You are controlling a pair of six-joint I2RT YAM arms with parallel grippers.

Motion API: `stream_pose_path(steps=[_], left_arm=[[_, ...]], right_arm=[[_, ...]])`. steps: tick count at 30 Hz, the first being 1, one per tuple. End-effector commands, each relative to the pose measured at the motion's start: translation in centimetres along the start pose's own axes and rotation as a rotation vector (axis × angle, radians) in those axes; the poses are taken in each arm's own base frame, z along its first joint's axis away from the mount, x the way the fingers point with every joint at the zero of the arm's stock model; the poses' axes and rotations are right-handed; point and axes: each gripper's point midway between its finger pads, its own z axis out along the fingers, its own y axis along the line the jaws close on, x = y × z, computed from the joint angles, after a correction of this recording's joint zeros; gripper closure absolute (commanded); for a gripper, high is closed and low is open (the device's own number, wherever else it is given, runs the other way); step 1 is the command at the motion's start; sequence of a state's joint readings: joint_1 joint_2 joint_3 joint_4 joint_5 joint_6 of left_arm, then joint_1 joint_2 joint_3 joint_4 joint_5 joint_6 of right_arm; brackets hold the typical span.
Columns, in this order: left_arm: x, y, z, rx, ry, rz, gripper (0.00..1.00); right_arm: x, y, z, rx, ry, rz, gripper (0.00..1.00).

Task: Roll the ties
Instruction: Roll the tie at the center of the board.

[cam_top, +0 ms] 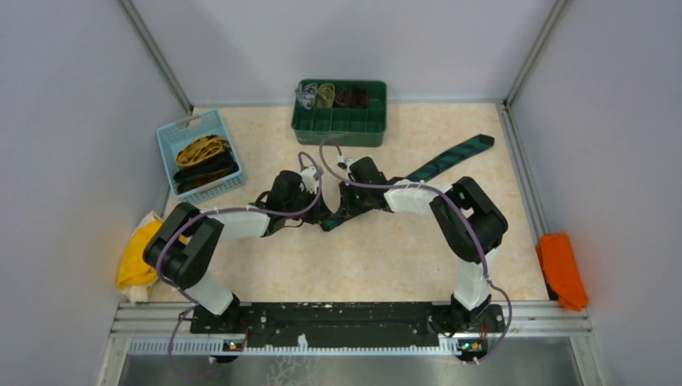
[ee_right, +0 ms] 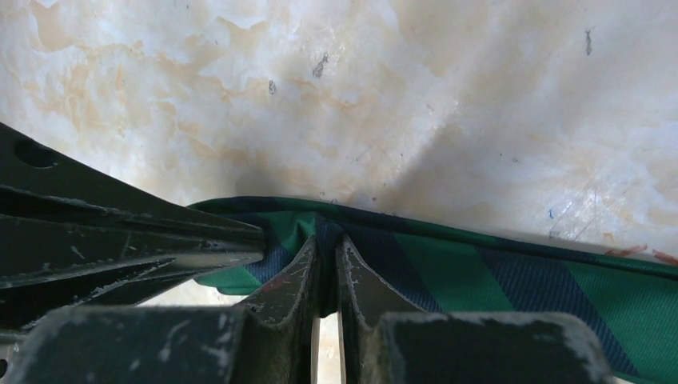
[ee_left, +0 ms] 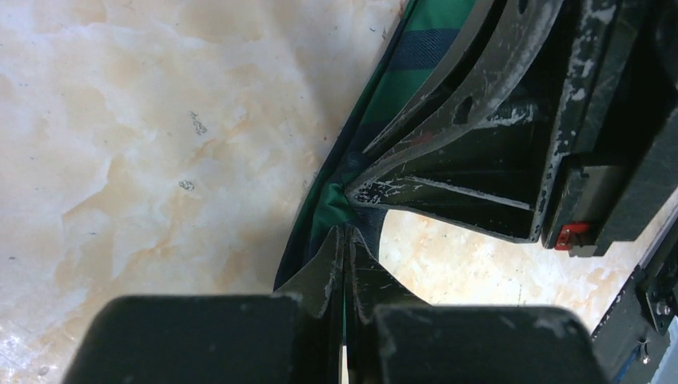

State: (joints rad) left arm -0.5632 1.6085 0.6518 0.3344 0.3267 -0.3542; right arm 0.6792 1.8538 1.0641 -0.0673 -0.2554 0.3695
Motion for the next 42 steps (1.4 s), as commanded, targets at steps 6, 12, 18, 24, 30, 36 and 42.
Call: stream_pose_path(steps=[6, 12, 18, 24, 30, 36, 42], left_arm=[[-0.5, -0.1, 1.1, 0.007, 0.081, 0.050, 1.00], [0.5, -0.2, 1.4, 0.029, 0.154, 0.059, 1.00], [2.3, -0.3, 1.5, 0.057, 0.216, 0.035, 1.00], [3.5, 0.3, 1.7, 0.040, 0.242, 0.015, 1.00], [3.7, 0.9, 1.8, 0.008, 0.249, 0.012, 1.00], [3.2, 0.7, 1.6, 0.006, 0.236, 0.008, 1.00], [0.3, -0.7, 1.2, 0.035, 0.166, 0.031, 1.00]], right_arm=[[-1.7, -0.4, 0.6, 0.010, -0.011, -0.032, 0.92], [-1.7, -0.4, 0.7, 0.012, -0.013, -0.035, 0.92], [-1.6, -0.7, 0.6, 0.029, -0.015, -0.034, 0.91], [-2.3, -1.0, 0.0, 0.062, -0.036, -0.032, 0.70], [-4.0, -0.8, -1.8, 0.090, -0.113, -0.036, 0.59], [-4.4, -1.5, -3.5, 0.152, -0.154, -0.039, 0.63], [-4.7, -1.3, -5.0, 0.149, -0.200, -0.050, 0.64]])
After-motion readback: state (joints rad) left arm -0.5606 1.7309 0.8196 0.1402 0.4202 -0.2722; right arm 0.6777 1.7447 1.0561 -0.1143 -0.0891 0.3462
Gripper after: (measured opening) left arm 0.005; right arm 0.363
